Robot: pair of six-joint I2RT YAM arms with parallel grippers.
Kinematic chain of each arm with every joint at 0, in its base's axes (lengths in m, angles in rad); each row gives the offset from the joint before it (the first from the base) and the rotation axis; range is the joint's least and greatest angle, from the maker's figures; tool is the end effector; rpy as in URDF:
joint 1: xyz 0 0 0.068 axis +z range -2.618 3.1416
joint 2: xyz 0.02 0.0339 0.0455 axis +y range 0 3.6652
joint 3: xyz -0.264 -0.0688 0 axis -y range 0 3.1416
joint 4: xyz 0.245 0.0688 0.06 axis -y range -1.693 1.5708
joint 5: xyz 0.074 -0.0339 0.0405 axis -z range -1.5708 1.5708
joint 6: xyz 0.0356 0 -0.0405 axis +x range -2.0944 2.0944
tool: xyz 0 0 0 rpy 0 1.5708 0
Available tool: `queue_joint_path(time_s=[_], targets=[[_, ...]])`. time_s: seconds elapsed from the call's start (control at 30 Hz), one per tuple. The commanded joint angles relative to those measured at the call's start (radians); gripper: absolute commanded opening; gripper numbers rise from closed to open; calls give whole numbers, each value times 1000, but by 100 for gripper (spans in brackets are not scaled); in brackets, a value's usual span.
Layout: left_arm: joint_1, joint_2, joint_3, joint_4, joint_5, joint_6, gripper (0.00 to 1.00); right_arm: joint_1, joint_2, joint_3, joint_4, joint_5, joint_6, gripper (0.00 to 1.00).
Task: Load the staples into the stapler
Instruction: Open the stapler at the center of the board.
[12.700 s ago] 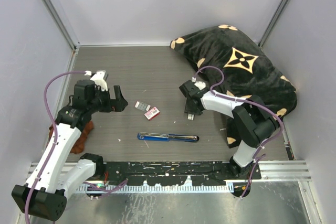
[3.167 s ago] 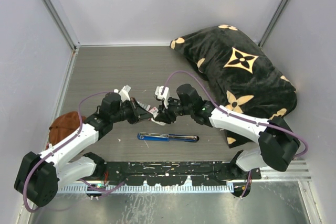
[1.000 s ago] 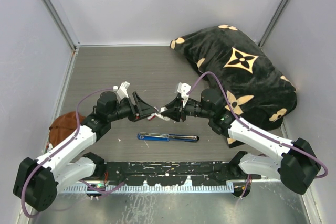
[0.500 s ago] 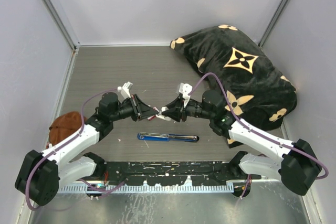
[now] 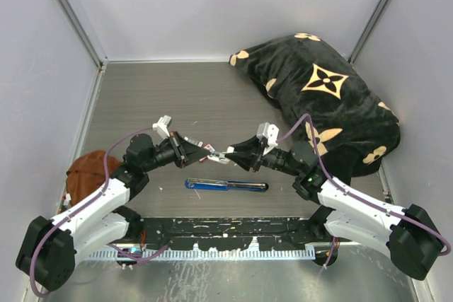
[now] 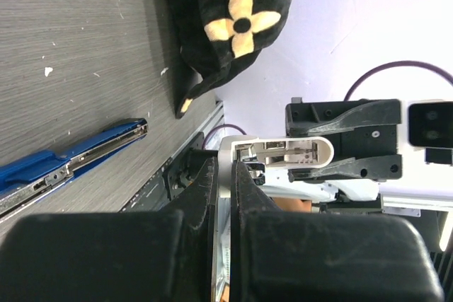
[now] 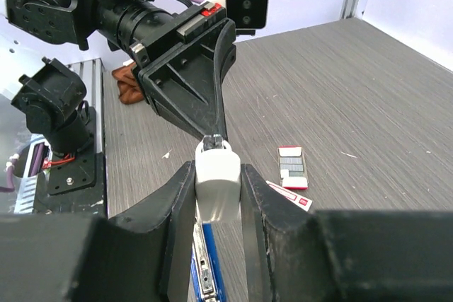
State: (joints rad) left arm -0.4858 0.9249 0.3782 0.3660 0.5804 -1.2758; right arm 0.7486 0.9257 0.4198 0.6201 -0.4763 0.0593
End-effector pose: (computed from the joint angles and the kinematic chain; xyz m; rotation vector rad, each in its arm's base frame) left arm 0.1710 -0.1124 0.2296 -0.3152 2.0724 -1.6948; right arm 0.1425 0.1546 0.2702 -0.8889 1.2707 0.9934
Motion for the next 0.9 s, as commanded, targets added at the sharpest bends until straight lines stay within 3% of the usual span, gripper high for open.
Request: queue_joint_path(time_s=[0.0,0.17,0.27,0.33,0.53,0.73,0.87], targets=[[30,-62,-5,19,-27,-23,0,-38,-42,-67,149,135,39,19],[40,-94,-7,10,-38,-25,0,-38,-49,-148,223,192,101,36],[45,-107,-11,-9,-48,-5,0,-40,-55,-174,226,247,132,53],[47,-114,-14,-31,-59,15,0,-39,-64,-179,208,272,156,66],[52,-146,-24,-122,-138,96,0,-41,-118,-145,56,332,208,91],[52,-183,-39,-176,-245,203,0,-55,-158,-72,-129,380,385,100],[52,-198,-58,-150,-235,223,0,-61,-63,85,-439,473,554,100]])
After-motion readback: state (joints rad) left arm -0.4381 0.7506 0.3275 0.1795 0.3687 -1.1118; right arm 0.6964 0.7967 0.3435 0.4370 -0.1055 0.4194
